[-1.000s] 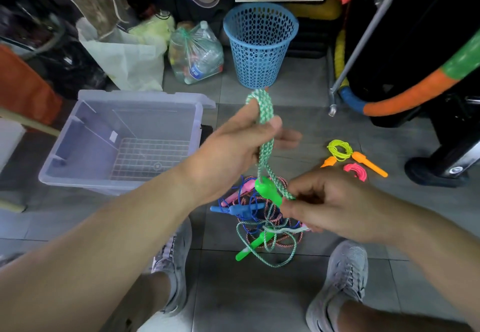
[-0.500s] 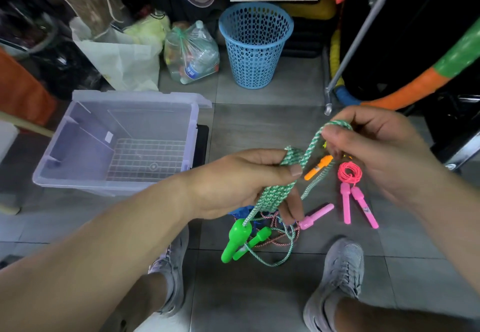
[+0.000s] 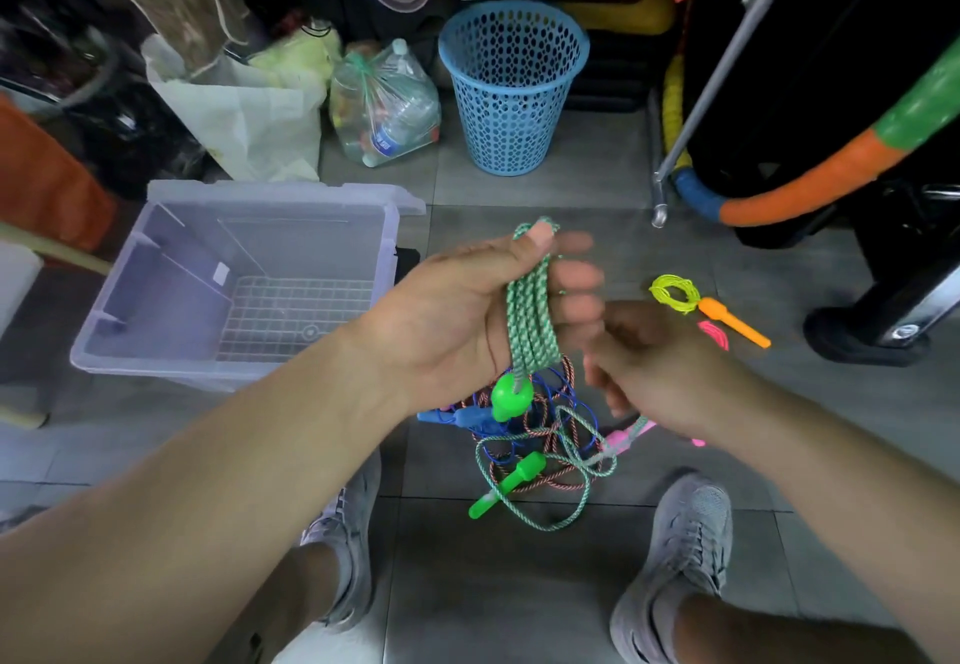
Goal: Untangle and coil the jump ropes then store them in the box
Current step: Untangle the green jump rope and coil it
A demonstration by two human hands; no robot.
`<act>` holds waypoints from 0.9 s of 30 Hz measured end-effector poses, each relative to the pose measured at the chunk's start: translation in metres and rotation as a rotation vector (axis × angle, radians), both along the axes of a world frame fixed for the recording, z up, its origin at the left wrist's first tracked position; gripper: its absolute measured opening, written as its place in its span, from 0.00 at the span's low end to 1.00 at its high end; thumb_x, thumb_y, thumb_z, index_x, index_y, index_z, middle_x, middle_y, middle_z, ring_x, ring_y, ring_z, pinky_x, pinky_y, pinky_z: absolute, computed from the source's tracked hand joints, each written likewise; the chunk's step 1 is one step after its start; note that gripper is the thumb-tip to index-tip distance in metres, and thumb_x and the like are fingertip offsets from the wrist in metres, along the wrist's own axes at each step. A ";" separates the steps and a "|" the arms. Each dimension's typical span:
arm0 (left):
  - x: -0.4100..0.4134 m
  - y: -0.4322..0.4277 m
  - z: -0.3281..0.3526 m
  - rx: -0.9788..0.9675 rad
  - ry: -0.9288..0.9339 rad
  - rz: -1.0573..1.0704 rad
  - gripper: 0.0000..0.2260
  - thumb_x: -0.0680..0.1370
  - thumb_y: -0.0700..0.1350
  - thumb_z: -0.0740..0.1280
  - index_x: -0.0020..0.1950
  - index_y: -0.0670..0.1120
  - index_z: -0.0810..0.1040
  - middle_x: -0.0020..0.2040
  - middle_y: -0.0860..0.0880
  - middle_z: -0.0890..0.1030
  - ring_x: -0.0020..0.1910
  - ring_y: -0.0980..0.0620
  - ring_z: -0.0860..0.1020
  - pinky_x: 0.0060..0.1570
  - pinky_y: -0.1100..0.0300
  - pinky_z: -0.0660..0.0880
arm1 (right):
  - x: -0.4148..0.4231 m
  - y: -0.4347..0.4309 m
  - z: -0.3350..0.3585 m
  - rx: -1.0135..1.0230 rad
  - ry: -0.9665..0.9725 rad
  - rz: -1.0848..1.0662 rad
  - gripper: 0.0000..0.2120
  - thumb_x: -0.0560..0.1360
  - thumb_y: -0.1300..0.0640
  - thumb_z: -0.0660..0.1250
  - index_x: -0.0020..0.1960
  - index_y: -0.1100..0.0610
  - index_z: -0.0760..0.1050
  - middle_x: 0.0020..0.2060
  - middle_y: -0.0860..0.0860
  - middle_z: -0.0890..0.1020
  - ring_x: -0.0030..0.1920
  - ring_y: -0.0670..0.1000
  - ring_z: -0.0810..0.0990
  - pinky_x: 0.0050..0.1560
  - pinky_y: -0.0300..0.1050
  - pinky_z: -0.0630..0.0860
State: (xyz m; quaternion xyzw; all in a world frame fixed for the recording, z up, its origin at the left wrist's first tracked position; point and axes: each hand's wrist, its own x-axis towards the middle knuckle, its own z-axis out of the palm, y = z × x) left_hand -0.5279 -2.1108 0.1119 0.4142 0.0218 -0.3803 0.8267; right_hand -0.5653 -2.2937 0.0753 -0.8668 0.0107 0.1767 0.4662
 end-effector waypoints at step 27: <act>-0.002 0.009 0.001 0.005 -0.143 -0.343 0.24 0.80 0.45 0.62 0.74 0.36 0.68 0.31 0.47 0.71 0.30 0.51 0.68 0.54 0.47 0.78 | 0.017 -0.025 0.011 0.102 -0.181 -0.188 0.09 0.81 0.59 0.65 0.43 0.52 0.80 0.29 0.46 0.79 0.28 0.48 0.76 0.30 0.35 0.72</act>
